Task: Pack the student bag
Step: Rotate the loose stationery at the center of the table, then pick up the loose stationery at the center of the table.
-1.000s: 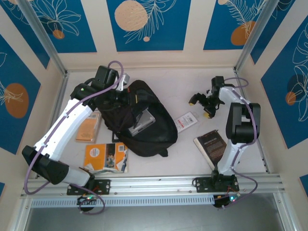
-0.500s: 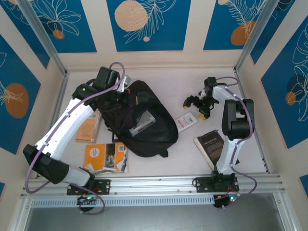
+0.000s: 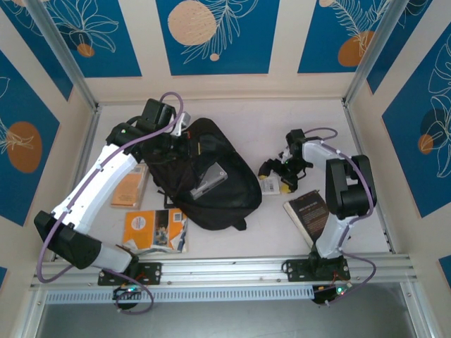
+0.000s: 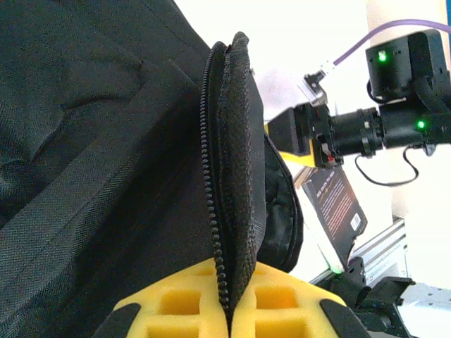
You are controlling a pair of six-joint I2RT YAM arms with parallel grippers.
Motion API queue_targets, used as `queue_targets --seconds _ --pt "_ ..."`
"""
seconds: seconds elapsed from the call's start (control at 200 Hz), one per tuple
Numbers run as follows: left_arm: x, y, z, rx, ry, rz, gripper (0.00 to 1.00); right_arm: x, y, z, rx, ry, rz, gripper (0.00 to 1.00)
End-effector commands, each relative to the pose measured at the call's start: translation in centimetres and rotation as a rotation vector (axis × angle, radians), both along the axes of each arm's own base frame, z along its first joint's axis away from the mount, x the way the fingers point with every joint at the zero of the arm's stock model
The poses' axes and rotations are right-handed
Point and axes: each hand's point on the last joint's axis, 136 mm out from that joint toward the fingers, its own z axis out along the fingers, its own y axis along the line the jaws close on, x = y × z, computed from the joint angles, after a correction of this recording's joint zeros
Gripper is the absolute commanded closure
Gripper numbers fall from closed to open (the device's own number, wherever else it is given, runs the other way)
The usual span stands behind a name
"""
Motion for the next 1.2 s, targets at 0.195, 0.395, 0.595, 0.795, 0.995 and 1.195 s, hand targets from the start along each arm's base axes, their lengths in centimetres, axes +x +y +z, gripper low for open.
queue_targets --seconds 0.195,0.395,0.595,0.795,0.995,1.195 --pt "0.2 1.1 -0.9 0.084 0.008 0.003 1.0 -3.7 2.4 2.9 0.064 -0.017 0.026 0.2" --pt "0.6 1.7 -0.6 0.102 0.002 0.041 1.0 -0.4 -2.4 4.4 -0.097 -0.196 -0.067 0.2" --pt "0.4 1.5 -1.0 0.093 0.017 0.035 1.0 3.1 -5.6 3.2 -0.111 -0.235 -0.122 0.14" --pt "0.1 1.5 -1.1 0.087 0.02 0.025 1.0 4.2 -5.6 2.1 0.028 -0.19 -0.147 0.14" --pt "0.1 1.4 -1.2 0.082 0.018 0.024 1.0 3.2 -4.6 0.5 0.051 -0.102 -0.126 0.14" --pt "0.1 1.4 -1.1 0.076 0.019 0.025 1.0 2.0 -3.4 -1.0 0.078 -0.043 -0.093 0.15"
